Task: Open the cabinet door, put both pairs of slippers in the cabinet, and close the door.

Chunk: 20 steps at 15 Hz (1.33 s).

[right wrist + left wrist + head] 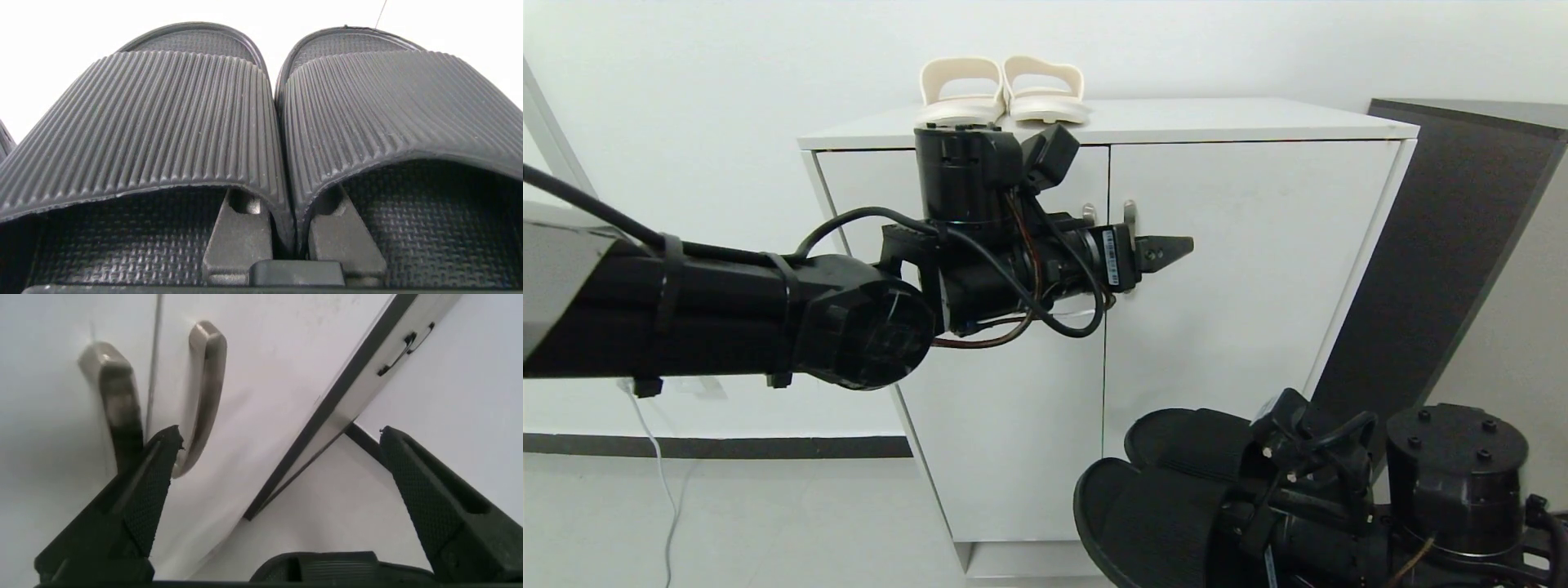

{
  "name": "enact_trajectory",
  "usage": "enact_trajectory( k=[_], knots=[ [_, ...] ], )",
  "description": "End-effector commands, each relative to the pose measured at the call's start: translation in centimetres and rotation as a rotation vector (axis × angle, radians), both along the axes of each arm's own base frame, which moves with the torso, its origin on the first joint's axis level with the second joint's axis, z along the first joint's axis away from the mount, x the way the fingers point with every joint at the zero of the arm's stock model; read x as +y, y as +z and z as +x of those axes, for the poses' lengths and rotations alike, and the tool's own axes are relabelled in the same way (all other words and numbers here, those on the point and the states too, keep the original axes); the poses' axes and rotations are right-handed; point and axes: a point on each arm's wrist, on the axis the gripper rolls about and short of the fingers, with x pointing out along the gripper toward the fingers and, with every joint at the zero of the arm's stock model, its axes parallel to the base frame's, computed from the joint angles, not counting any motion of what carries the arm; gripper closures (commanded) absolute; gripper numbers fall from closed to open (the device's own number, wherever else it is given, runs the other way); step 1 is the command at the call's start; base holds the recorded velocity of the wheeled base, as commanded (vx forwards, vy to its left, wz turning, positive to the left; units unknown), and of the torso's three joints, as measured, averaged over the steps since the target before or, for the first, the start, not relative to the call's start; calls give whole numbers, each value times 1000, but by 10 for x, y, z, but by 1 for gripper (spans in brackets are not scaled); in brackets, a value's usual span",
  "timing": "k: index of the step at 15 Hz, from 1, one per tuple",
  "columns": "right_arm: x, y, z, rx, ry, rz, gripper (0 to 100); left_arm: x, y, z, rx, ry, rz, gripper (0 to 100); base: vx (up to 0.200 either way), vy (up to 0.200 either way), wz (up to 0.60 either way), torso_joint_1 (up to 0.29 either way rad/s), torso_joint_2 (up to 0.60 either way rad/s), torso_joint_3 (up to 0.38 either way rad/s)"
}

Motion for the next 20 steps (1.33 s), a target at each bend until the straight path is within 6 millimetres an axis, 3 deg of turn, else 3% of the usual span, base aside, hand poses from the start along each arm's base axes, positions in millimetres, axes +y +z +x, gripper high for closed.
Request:
enact_trajectory(
  k=[1,8,9,15,20],
  knots=[
    [0,0,0,1,1,-1,100,-4,0,5,2,0,1,0,0,0,0,0,0,0],
    [0,-2,-1,7,6,-5,100,-17,-14,18,19,-6,10,0,0,0,0,0,0,0],
    [-1,-3,-1,10,6,-8,100,-16,-14,19,20,-4,9,100,0,0,0,0,0,0],
    [-2,-5,-3,16,15,-13,100,-11,-13,13,25,-3,13,100,0,0,0,0,0,0],
    [-5,-2,-12,-12,122,37,100,-2,-4,-8,20,-15,12,100,0,0,0,0,0,0]
  ],
)
